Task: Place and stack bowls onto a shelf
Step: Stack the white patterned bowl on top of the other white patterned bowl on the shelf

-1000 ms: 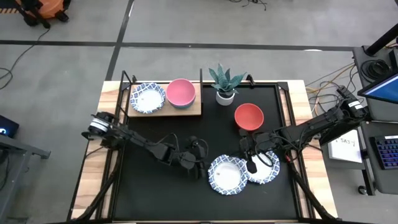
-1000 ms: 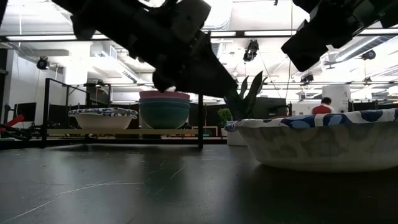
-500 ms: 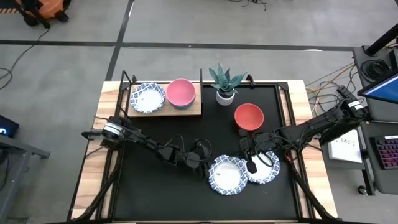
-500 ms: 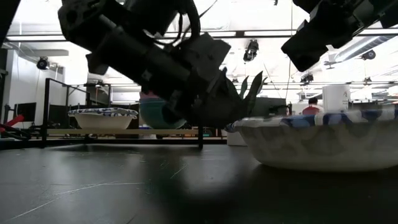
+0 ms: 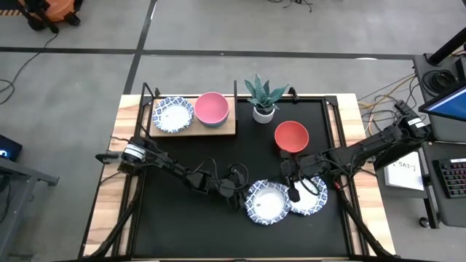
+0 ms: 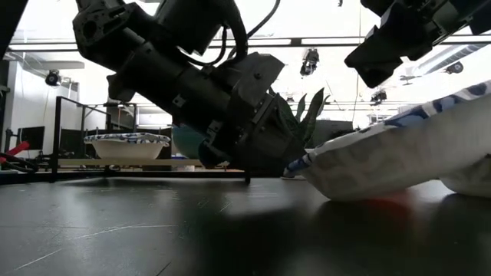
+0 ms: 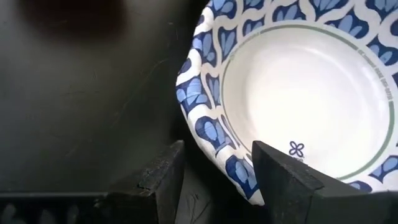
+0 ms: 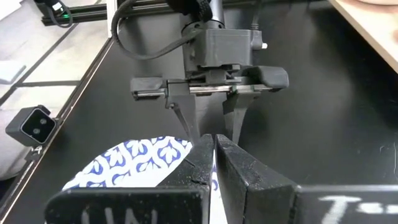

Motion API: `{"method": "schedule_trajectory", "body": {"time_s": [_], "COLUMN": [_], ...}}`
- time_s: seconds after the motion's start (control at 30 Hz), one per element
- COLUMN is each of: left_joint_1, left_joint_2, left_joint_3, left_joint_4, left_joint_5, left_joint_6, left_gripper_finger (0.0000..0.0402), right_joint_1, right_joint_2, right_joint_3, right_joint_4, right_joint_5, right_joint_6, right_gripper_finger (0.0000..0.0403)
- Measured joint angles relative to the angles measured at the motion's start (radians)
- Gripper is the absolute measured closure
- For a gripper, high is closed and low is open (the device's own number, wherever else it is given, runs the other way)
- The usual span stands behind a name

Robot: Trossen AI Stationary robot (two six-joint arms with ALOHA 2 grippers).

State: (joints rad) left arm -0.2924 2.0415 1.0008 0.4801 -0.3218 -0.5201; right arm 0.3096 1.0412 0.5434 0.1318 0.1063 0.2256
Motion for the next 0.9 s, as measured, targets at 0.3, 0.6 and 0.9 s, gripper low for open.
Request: {"method": "schedule_trajectory", "body": {"time_s": [0.3, 0.6, 0.9], "left_joint_1": [0.007, 0.006, 0.006], "left_joint_2": [0.0, 0.0, 0.0], "left_joint_3": [0.0, 0.0, 0.0], "left_joint_4": [0.008, 0.007, 0.006], "left_joint_5": [0.0, 0.0, 0.0], "left_joint_6": [-0.086, -0.106, -0.092], "left_gripper_finger": [0.024, 0.0197, 0.0275], "right_joint_1": [0.0, 0.0, 0.0], "right_joint_2": [0.0, 0.0, 0.0], "right_joint_3": [0.0, 0.0, 0.0], "right_joint_4": [0.005, 0.007, 0.007], "right_joint_5": [0.001, 0.001, 0.001], "right_joint_6": [0.002, 0.003, 0.003], "right_gripper_finger": [0.0394, 0.0394, 0.0394]}}
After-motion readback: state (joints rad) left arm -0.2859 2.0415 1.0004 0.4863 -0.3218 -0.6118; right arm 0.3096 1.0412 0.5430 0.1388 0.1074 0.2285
